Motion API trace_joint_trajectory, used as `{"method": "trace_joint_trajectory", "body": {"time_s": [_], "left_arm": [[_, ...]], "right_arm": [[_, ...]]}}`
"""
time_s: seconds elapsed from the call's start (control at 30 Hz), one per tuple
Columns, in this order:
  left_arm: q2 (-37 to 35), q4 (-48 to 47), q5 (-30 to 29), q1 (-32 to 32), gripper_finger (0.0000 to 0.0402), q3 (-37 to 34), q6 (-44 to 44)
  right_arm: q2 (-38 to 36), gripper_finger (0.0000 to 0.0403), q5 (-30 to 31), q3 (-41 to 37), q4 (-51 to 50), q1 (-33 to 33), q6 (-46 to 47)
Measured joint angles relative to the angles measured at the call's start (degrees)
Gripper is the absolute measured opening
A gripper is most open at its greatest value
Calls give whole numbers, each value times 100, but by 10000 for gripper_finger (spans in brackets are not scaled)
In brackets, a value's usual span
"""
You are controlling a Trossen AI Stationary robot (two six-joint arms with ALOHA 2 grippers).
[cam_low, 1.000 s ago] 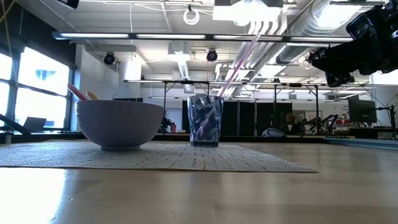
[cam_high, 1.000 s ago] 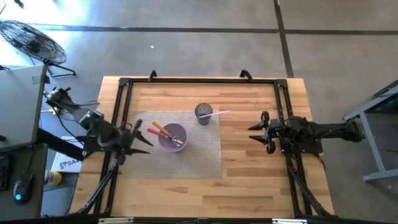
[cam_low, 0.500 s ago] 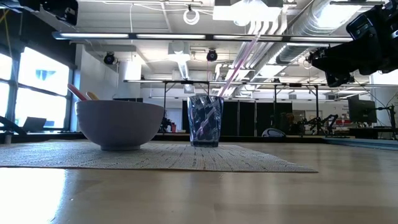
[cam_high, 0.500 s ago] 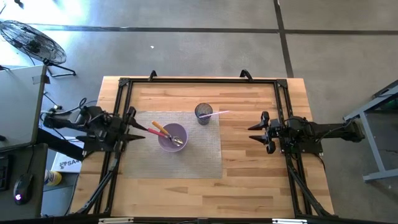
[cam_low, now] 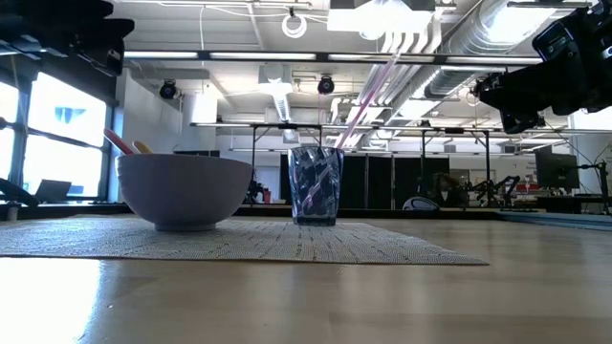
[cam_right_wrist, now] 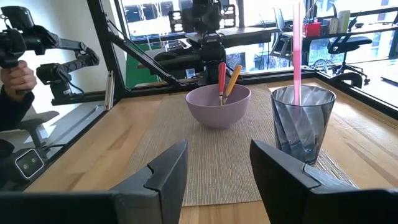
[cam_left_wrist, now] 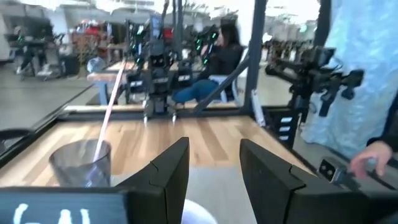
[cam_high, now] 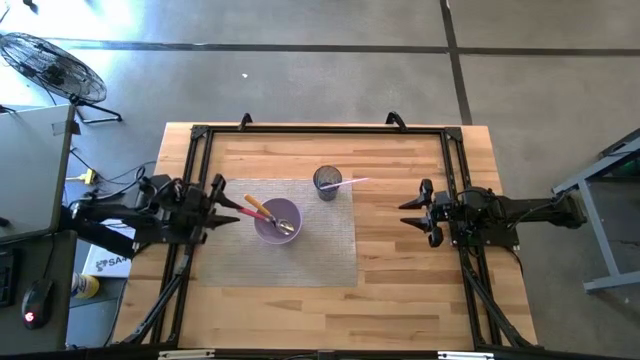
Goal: Pick & Place Utensil
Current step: Return to Home Position
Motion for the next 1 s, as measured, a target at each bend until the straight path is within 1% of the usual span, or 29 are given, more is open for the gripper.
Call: {"method": "trace_joint_trajectory", "body": {"time_s": [0.1, 0.17, 0.3, 0.47, 0.73, 0.83, 1.0], "left_arm": [[-40, 387, 309, 104, 140, -197, -27], [-37, 514, 412, 134, 140, -345, -47], [-37, 598, 160, 121, 140, -560, -91], [-37, 1047, 138, 121, 140, -794, -139], [-37, 1175, 100, 121, 140, -1050, -112], [-31, 1502, 95, 119, 140, -1208, -44], [-21, 1407, 84, 119, 140, -1213, 5]], "right_arm": [[0, 168, 0, 0, -1, 1, 0], [0, 168, 1, 0, -1, 1, -1], [0, 168, 0, 0, -1, 2, 0], [0, 168, 0, -1, -1, 1, -1], [0, 168, 0, -2, 0, 1, -1], [0, 168, 0, -2, 0, 0, -2], [0, 168, 0, -2, -1, 2, 0]]}}
